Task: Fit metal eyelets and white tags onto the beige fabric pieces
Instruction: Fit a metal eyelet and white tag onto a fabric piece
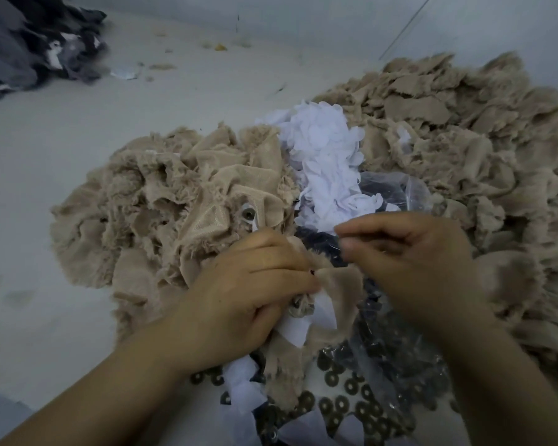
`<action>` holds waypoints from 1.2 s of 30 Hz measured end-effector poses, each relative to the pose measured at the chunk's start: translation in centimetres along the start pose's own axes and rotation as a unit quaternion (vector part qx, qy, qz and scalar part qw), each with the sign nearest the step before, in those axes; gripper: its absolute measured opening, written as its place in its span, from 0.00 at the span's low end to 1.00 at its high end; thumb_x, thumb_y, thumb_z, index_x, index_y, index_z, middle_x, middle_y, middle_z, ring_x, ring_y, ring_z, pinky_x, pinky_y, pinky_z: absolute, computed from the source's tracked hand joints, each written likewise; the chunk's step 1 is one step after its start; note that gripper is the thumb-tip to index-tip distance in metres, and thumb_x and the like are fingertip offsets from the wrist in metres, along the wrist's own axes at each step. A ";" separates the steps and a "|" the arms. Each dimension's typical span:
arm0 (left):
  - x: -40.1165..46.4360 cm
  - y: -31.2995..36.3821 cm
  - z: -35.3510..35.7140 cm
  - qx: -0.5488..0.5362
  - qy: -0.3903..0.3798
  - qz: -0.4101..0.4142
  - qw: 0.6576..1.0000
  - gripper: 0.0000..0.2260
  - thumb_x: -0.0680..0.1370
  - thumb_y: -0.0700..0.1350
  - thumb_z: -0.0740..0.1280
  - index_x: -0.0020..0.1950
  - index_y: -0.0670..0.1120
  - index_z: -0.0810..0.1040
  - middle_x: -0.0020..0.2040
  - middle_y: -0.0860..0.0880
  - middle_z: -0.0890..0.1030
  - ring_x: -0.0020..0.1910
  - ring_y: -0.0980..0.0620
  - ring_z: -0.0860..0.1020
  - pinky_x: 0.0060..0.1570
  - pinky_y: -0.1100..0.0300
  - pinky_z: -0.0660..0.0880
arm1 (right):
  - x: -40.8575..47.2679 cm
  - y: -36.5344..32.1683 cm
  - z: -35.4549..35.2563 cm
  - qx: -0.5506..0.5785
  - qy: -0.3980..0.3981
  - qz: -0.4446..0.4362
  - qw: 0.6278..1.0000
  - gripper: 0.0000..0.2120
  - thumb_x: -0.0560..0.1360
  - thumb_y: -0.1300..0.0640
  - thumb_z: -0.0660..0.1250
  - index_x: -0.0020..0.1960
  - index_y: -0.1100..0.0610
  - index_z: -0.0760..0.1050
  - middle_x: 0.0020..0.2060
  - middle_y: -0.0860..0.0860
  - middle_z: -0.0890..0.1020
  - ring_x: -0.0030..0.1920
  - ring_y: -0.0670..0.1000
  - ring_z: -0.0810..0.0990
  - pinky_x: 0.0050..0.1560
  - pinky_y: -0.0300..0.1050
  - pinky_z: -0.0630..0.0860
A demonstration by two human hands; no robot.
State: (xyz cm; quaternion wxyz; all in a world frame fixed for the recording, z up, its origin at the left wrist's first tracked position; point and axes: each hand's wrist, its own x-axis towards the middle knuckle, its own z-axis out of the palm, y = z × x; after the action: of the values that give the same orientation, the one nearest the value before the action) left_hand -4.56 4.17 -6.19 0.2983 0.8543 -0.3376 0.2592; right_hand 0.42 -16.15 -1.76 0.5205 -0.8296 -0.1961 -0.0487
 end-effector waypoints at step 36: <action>0.4 1.3 2.3 -0.059 0.052 -0.146 0.986 0.11 0.80 0.41 0.60 0.58 0.38 0.77 0.48 0.49 0.78 0.44 0.59 0.74 0.47 0.71 0.69 | -2.1 3.7 3.6 0.093 0.051 -0.164 0.981 0.10 0.70 0.55 0.74 0.52 0.53 0.82 0.40 0.44 0.85 0.40 0.41 0.83 0.41 0.33 0.78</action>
State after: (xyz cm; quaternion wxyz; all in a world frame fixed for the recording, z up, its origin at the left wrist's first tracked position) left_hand -4.72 1.63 -7.06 0.3998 0.8607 -0.2079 0.2369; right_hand -0.62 -14.93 -7.11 0.5894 -0.7309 -0.3061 -0.1571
